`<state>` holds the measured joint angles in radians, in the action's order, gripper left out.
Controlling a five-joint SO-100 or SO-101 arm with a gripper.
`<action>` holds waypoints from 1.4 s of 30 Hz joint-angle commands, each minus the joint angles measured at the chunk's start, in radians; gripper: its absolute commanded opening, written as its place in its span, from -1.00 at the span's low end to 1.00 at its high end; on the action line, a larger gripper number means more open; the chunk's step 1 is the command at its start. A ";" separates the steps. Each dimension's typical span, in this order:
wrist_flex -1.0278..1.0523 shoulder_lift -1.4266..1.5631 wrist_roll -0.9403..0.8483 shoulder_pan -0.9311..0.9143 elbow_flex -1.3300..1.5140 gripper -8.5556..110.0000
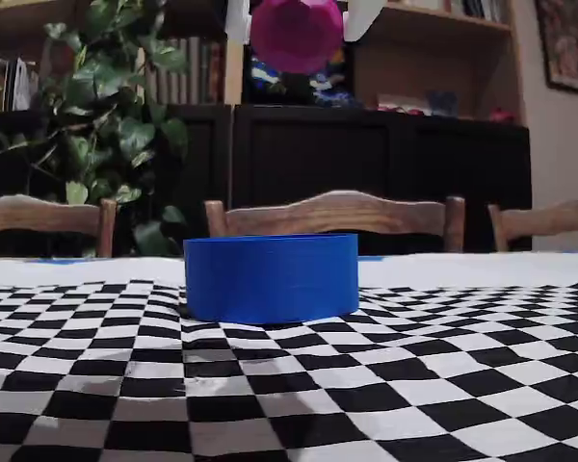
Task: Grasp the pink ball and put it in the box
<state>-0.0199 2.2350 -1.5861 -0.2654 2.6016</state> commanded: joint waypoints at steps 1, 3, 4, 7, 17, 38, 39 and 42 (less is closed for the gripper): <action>-0.017 -0.002 -0.002 0.021 -0.055 -0.85; -0.017 -0.005 -0.005 0.026 -0.057 -0.85; -0.017 -0.009 -0.005 0.028 -0.058 -0.85; -0.017 -0.035 -0.008 0.028 -0.078 -0.85; -0.017 -0.149 -0.002 0.029 -0.176 -0.85; -0.017 -0.359 0.000 0.032 -0.353 -0.85; -0.017 -0.368 0.000 0.032 -0.359 -0.85; -0.017 -0.393 -0.002 0.037 -0.382 -0.85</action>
<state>-0.0199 1.8454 -1.5861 -0.2424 2.2703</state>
